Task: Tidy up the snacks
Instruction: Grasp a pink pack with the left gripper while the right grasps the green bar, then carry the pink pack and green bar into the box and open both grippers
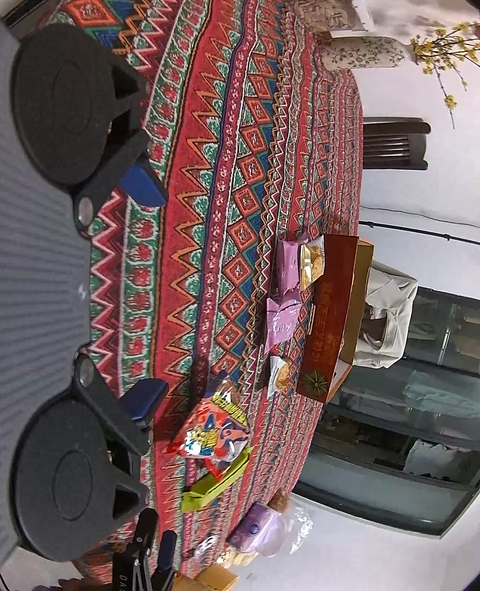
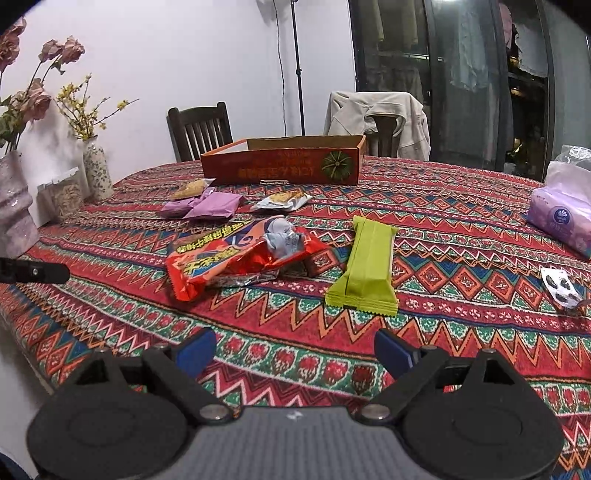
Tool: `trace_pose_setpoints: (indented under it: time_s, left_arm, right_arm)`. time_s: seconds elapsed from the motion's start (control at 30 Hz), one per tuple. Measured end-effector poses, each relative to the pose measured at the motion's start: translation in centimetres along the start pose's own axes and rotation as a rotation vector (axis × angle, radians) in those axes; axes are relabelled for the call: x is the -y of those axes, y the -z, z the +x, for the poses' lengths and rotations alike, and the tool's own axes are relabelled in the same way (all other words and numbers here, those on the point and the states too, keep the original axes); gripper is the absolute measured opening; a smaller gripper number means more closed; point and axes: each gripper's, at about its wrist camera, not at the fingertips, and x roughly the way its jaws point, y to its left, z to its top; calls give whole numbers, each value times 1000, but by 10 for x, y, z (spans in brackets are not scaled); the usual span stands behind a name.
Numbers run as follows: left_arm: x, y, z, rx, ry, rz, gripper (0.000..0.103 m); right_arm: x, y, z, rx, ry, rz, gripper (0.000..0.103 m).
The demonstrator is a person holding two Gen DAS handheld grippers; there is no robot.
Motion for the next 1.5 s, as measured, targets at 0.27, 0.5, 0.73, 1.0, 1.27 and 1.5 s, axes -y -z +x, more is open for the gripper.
trace_pose_setpoints:
  time_s: [0.27,0.5,0.73,1.0,1.27,1.5]
  left_arm:
    - [26,-37,42,54,37,78,100]
    - [45,-81,122,17,45,105,74]
    - [56,-112,187,-7,-3,137,71]
    - [65,-109,213,-31,-27,173,68]
    - [59,-91,170,-31,7,120,62]
    - [52,-65,119,-31,41,76,62]
  right_arm:
    - [8,-27,26,34,134,-70,90]
    - [31,-63,77,4,162,-74,66]
    - [52,-76,117,-56,158,-74,54]
    - [63,-84,133,-53,118,-48,53]
    - [59,-80,125,-52,98,-51,38]
    - [58,-60,91,-40,80,5,36]
